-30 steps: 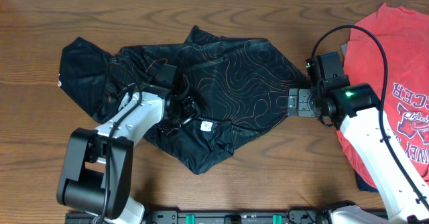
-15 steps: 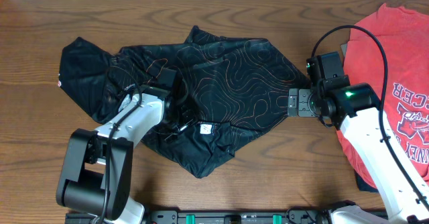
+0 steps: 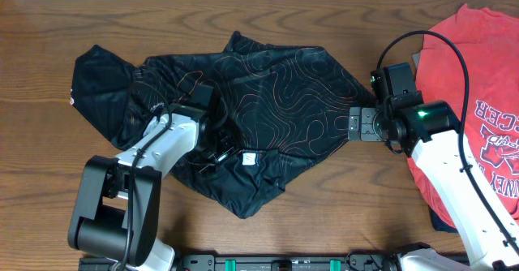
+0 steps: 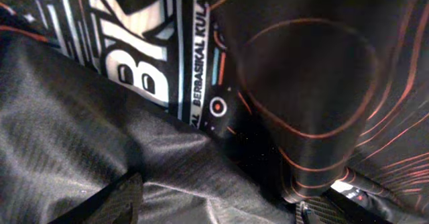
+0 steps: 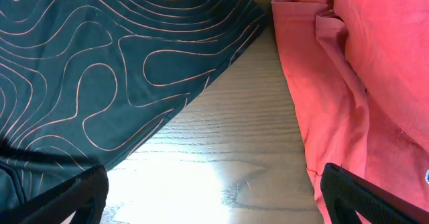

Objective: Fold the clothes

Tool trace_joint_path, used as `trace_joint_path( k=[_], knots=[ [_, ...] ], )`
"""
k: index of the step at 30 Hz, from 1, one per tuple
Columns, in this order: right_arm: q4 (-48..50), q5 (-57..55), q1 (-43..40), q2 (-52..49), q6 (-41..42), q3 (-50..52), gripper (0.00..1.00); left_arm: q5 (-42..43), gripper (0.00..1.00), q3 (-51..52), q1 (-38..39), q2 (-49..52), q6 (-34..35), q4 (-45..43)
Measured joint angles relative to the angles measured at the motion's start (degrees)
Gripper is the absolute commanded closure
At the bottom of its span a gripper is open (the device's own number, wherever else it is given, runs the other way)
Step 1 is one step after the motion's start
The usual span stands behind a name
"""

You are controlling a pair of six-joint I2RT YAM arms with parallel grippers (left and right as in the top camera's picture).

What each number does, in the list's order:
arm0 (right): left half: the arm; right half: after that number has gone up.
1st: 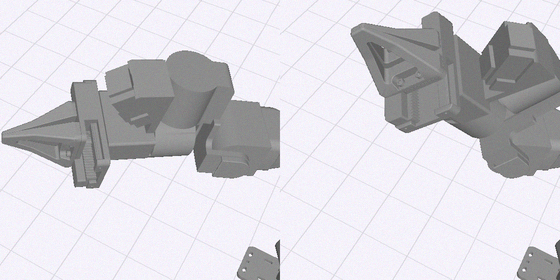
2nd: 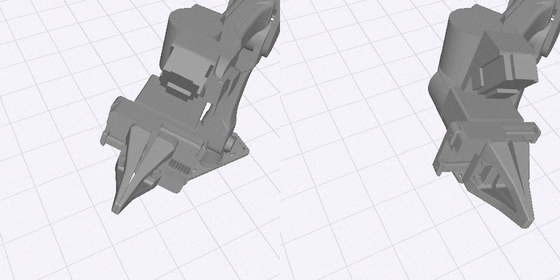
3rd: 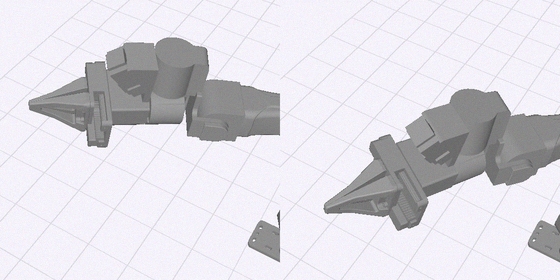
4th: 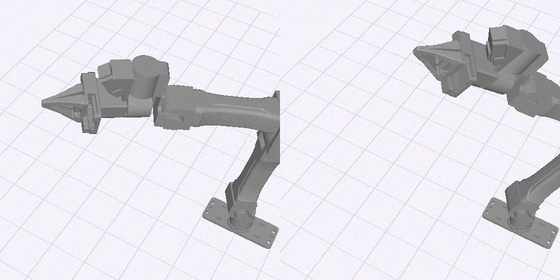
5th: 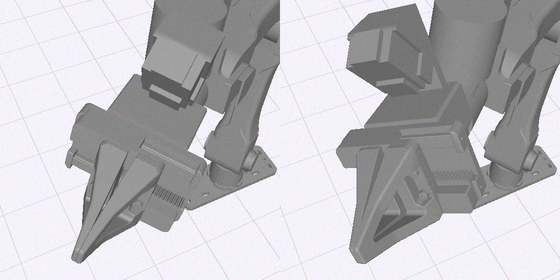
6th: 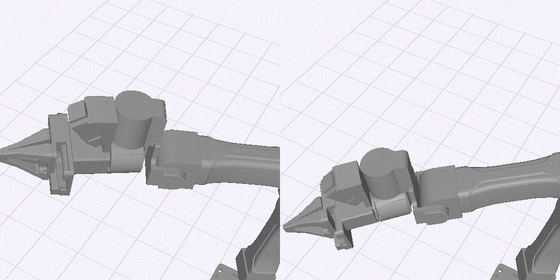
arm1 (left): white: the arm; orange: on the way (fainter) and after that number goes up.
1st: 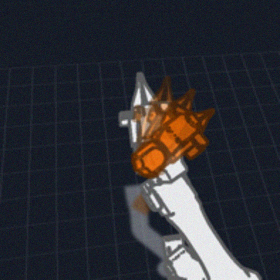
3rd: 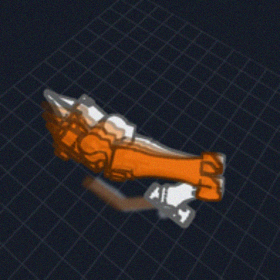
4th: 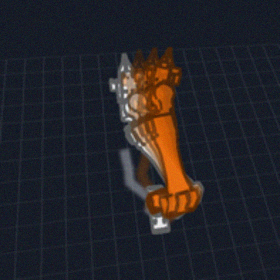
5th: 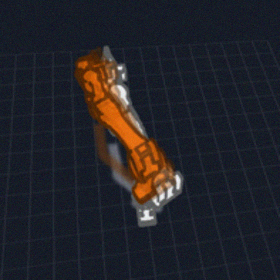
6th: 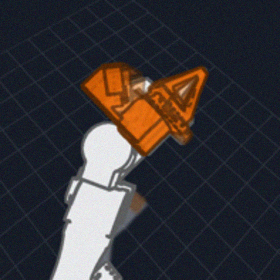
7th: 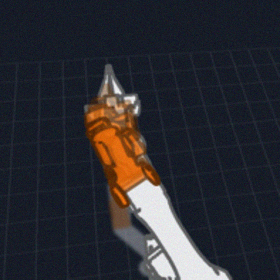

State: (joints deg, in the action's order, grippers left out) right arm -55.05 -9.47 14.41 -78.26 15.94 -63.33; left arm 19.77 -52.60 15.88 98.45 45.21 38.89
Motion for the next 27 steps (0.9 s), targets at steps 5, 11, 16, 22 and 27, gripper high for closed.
trace_joint_path(
  k=[5,11,16,22,27],
  knots=[
    [0.0,0.0,0.0,0.0,0.0,0.0,0.01,0.9,0.31,0.3,0.0,0.0,0.0,1.4],
    [0.0,0.0,0.0,0.0,0.0,0.0,0.01,1.0,0.37,0.4,0.0,0.0,-0.2,1.4],
    [0.0,0.0,0.0,0.0,0.0,0.0,0.01,1.1,0.48,0.4,0.0,0.0,-0.2,1.8],
    [0.0,0.0,0.0,0.0,0.0,0.0,0.01,1.1,0.48,0.4,0.1,0.0,-0.3,3.8],
    [0.1,0.0,0.0,0.0,0.0,0.0,0.01,1.6,0.48,0.4,0.4,0.0,-0.9,4.6]
  ],
)
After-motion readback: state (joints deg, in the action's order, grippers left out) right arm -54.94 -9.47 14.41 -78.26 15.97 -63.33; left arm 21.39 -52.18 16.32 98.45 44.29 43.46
